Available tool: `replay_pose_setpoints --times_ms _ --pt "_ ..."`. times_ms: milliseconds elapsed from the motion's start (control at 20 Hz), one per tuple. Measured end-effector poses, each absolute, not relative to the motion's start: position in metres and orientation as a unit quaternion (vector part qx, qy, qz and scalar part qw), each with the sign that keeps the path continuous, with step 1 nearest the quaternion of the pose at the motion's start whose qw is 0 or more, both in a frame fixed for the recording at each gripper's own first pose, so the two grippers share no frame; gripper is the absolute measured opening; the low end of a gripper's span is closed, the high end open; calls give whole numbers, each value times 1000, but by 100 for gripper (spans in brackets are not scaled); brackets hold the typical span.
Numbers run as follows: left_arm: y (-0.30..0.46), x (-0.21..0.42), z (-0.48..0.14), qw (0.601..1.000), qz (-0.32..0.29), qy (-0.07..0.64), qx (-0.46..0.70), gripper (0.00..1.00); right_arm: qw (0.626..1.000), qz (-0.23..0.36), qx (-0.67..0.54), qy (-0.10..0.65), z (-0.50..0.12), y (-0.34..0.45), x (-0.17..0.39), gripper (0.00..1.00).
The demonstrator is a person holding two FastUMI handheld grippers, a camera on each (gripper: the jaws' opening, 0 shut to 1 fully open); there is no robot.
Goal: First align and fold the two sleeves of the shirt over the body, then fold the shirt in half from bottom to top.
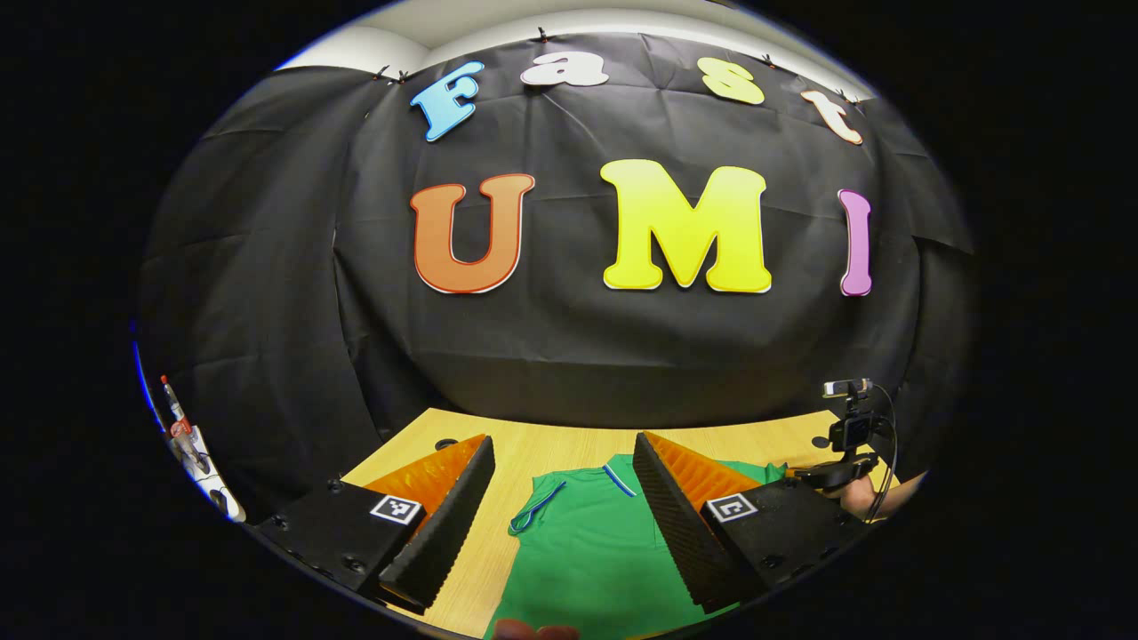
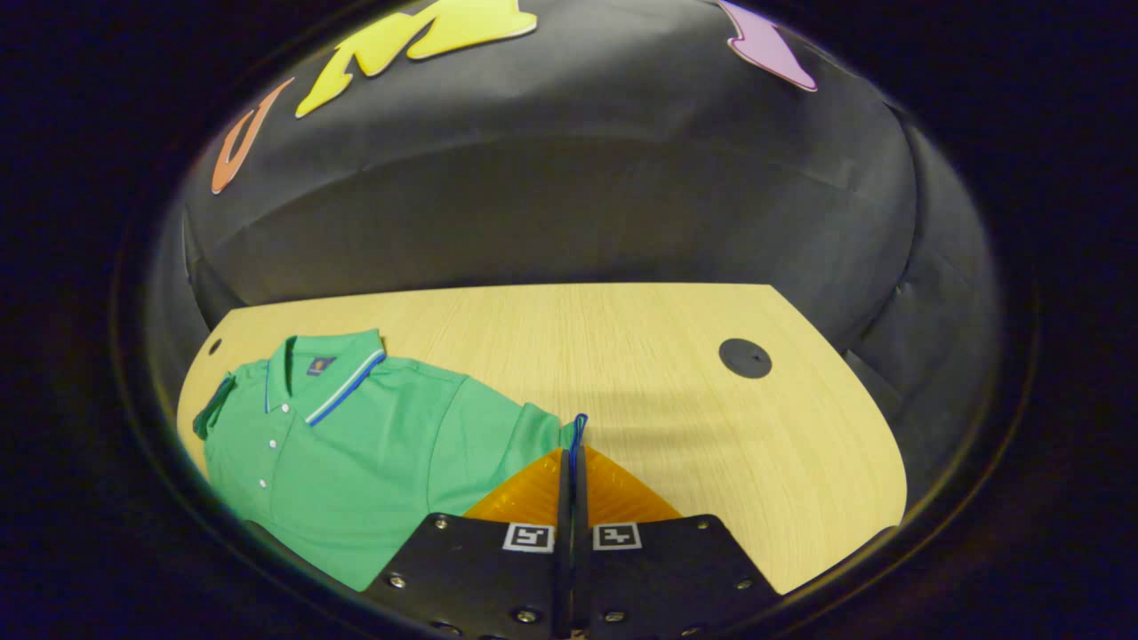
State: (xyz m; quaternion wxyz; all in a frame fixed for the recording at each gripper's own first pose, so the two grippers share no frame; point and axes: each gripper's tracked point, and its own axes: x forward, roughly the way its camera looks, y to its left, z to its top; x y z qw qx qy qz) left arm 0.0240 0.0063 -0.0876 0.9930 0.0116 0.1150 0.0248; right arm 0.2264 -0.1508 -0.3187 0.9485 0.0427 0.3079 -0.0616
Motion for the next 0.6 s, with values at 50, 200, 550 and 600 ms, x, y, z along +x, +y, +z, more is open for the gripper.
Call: replay_pose_setpoints --times_ms 50,200,550,600 --pt "10 24 -87 993 26 113 13 100 950 -63 46 301 -311 -150 227 1" --pt "20 26 -88 993 32 111 16 100 953 -59 51 293 -291 -141 223 1" --pt "48 21 -91 993 51 104 3 100 958 -47 40 279 -257 -108 221 5" --pt "53 19 -91 993 54 104 1 100 959 -43 39 277 -252 -100 220 1"
